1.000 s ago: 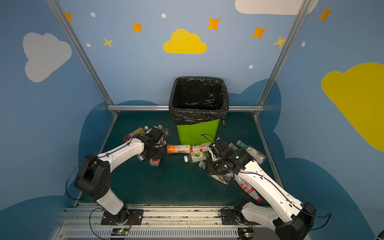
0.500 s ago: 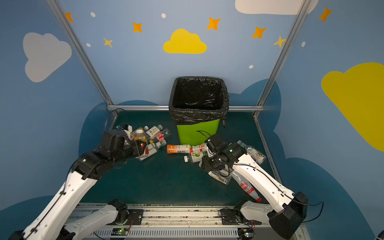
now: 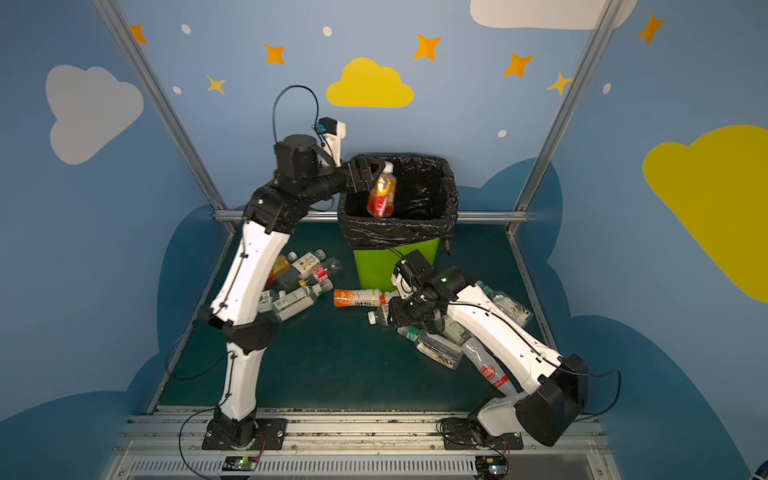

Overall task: Throw the plastic bottles in the bin
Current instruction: 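Lift the yellow-labelled bottle over the green bin and release it with the left gripper, then lower the left gripper back while the right gripper grasps a green-labelled clear bottle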

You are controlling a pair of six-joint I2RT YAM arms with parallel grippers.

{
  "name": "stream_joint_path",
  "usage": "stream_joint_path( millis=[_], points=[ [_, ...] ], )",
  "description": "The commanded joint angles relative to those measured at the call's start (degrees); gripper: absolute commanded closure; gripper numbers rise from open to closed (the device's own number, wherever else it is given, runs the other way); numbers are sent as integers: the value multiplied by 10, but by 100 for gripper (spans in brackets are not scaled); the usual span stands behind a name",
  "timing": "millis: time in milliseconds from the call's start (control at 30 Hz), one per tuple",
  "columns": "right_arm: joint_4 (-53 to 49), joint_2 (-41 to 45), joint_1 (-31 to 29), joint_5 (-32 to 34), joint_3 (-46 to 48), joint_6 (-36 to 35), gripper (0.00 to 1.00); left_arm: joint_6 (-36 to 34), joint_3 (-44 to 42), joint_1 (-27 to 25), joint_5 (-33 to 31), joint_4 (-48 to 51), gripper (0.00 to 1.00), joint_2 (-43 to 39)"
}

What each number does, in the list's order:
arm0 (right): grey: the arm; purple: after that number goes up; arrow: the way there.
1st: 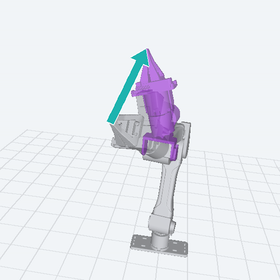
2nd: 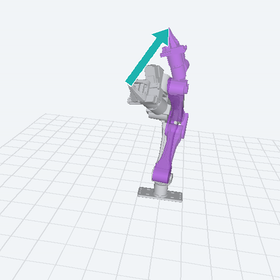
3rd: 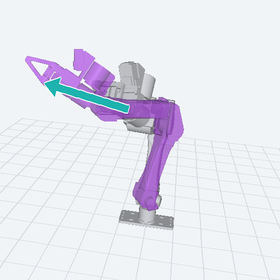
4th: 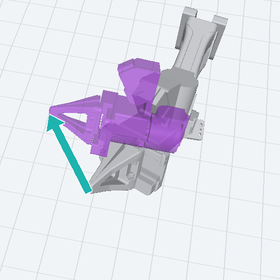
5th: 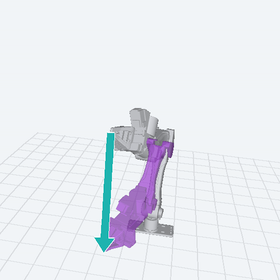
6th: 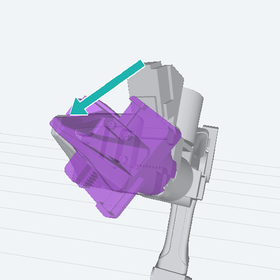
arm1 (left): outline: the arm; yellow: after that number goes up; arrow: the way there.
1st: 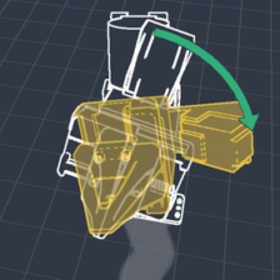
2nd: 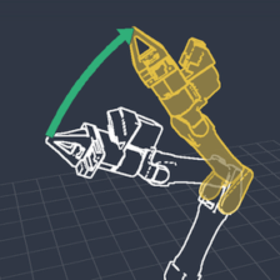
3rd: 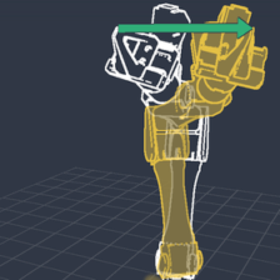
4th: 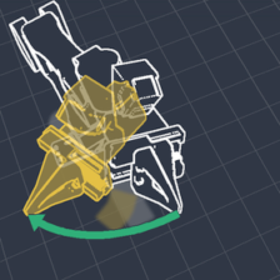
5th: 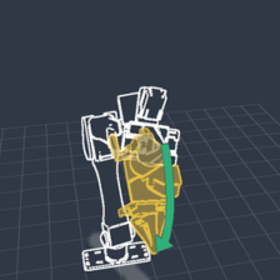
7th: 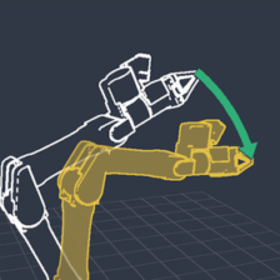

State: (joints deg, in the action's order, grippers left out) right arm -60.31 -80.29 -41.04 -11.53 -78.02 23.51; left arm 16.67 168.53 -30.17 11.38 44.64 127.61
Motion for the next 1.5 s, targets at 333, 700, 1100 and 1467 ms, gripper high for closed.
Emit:
stream_joint_path(
  millis=[333,700,1100,1467],
  points=[
    [-33,56,52,51,47,-41,42,-16,-538,8,-109,34,0,-460],
    [-73,-21,78,122,104,-128,29,125,-940,14,-124,44,0,-697],
    [-69,-74,74,176,113,-167,16,167,-1005,16,-139,73,0,-777],
    [-31,-126,75,180,123,-201,11,189,-1028,16,-160,102,0,-837]
  ],
)
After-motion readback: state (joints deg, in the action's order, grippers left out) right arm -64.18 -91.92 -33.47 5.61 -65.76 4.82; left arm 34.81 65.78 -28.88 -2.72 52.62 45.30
